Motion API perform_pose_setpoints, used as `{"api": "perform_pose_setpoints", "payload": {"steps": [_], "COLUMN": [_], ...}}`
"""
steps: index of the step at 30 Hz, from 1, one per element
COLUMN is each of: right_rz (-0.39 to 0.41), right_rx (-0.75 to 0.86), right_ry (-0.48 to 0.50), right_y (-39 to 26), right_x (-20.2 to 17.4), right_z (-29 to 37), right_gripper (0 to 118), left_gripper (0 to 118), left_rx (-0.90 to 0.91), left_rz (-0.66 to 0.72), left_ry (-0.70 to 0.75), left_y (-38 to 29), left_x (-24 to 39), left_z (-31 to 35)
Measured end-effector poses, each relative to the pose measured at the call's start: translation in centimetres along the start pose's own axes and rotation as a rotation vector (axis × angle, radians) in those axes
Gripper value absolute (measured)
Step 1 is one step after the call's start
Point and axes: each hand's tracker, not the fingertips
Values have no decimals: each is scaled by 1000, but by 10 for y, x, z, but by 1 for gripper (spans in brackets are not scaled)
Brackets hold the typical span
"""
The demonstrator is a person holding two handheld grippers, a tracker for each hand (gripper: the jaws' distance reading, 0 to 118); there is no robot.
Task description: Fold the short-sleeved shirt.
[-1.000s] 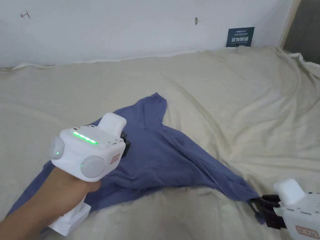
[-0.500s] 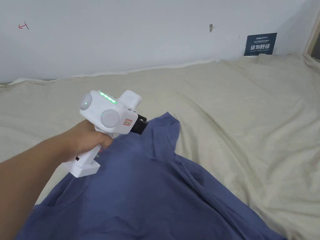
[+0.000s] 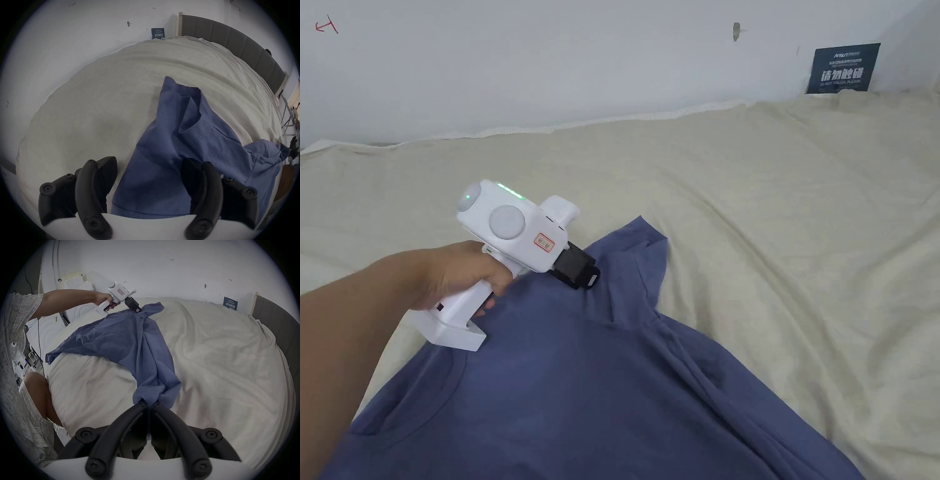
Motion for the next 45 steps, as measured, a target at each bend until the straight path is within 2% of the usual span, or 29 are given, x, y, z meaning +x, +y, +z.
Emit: {"api": "perform_pose_setpoints", "payload": {"steps": [3,4,5,6,9,17,20,22,23,26,29,31,34,36,39,42,43,45], "right_rz": [-2,-9,-15,-18,-19,-10,-11,-21,-26,-28,-35,-31,-27,-31,-26,-31,-34,-32], "right_rx": [4,3,7,10,19,51,84,108,116,136,168,196,235,249,291,329,348,362], "right_ry": [0,2,2,3,0,-10,-32,-45,-44,-65,-72,-78,-80,-69,-61,-45,-46,-47], "right_y": [1,2,2,2,4,16,25,33,36,48,61,74,95,110,133,157,163,175], "right_x": [1,3,3,3,2,6,8,10,11,10,9,8,4,3,-2,-6,-9,-14], "right_z": [0,0,0,-1,-2,4,5,6,7,9,15,20,28,34,45,60,65,76], "right_gripper": [2,2,2,2,2,2,2,2,2,2,2,2,2,2,2,2,2,2], "left_gripper": [68,55,35,35,7,3,3,3,3,3,3,3,3,3,3,3,3,3], "left_rx": [-3,8,12,10,13,82,119,153,155,232,272,322,380,432,481,500,503,549], "left_rz": [38,13,1,12,6,76,88,62,80,101,170,185,241,247,320,324,338,345], "left_ry": [-25,-10,-4,-16,-17,-27,-10,51,32,97,78,150,139,200,190,230,194,282], "left_y": [1,-1,-1,-2,-7,-25,-33,-39,-44,-56,-69,-78,-92,-101,-117,-134,-140,-152], "left_x": [-14,-11,-10,-10,-9,-18,-12,-8,-3,6,13,28,38,57,64,74,74,82], "left_z": [2,5,8,11,10,38,56,70,76,101,127,152,187,218,258,301,318,349]}}
